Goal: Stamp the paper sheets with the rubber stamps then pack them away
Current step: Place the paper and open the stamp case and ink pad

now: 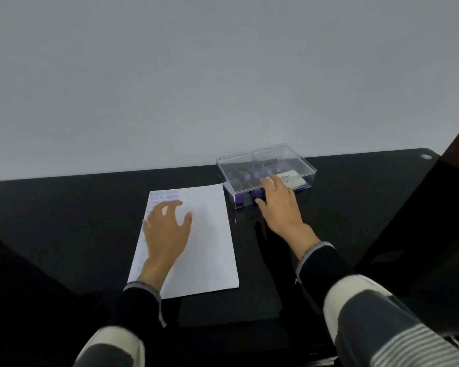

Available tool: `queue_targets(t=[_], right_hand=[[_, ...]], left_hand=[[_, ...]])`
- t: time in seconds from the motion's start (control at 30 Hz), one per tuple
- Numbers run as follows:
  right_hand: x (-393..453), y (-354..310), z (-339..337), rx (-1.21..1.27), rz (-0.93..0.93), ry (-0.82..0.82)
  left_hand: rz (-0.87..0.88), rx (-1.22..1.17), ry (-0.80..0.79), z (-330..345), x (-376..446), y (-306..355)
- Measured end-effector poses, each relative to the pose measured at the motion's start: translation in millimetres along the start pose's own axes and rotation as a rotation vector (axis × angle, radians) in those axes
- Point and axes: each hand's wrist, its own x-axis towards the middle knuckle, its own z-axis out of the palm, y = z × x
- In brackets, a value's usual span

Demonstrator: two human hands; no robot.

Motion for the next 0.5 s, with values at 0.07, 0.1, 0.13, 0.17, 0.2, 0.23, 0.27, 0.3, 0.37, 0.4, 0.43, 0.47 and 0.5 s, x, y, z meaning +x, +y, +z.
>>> queue_targets(t=[0.07, 0.1, 0.13, 0.17, 0.2, 0.23, 0.27, 0.3, 0.37, 0.4, 0.43, 0.47, 0.5], right_hand=[[10.6, -0.3, 4.7, -0.069, -0.003, -0.047], [13.9, -1.5, 7.0, -0.085, 0.003, -0.059], [16.2, -3.4, 8.8, -0.093, 0.009, -0.052], [17.5, -6.1, 10.2, -0.097, 0.018, -0.033], [17.9, -9.0, 11.3, -0.096, 0.029, -0.007], [16.7, -11.5, 12.1, -0.093, 0.039, 0.019], [13.8, -13.2, 12.9, -0.088, 0.046, 0.041], [8.8, -14.3, 13.2, -0.079, 0.049, 0.064], [-6.4, -15.7, 12.7, -0.050, 0.050, 0.105], [-16.2, -17.1, 11.9, -0.030, 0.054, 0.123], [-27.5, -19.5, 11.0, -0.011, 0.063, 0.140], [-39.9, -22.8, 10.2, 0.010, 0.079, 0.158], [-53.3, -26.9, 9.5, 0.029, 0.099, 0.182]], left_hand=[[-0.112, 0.123, -0.079, -14.1, -5.9, -26.9], [-0.146, 0.155, -0.125, -18.3, -9.6, -35.5], [-0.161, 0.168, -0.161, -20.3, -13.3, -41.0], [-0.163, 0.171, -0.185, -20.2, -16.6, -45.1], [-0.161, 0.170, -0.197, -19.2, -20.0, -47.5], [-0.156, 0.169, -0.195, -17.1, -22.7, -50.0], [-0.152, 0.170, -0.187, -16.0, -24.9, -51.3], [-0.149, 0.170, -0.176, -15.4, -26.4, -52.3], [-0.140, 0.169, -0.154, -15.3, -27.9, -53.5], [-0.133, 0.170, -0.148, -15.9, -29.1, -53.5], [-0.124, 0.171, -0.143, -16.4, -30.8, -53.3], [-0.116, 0.172, -0.140, -16.9, -33.1, -53.1], [-0.108, 0.173, -0.136, -17.2, -35.6, -53.3]])
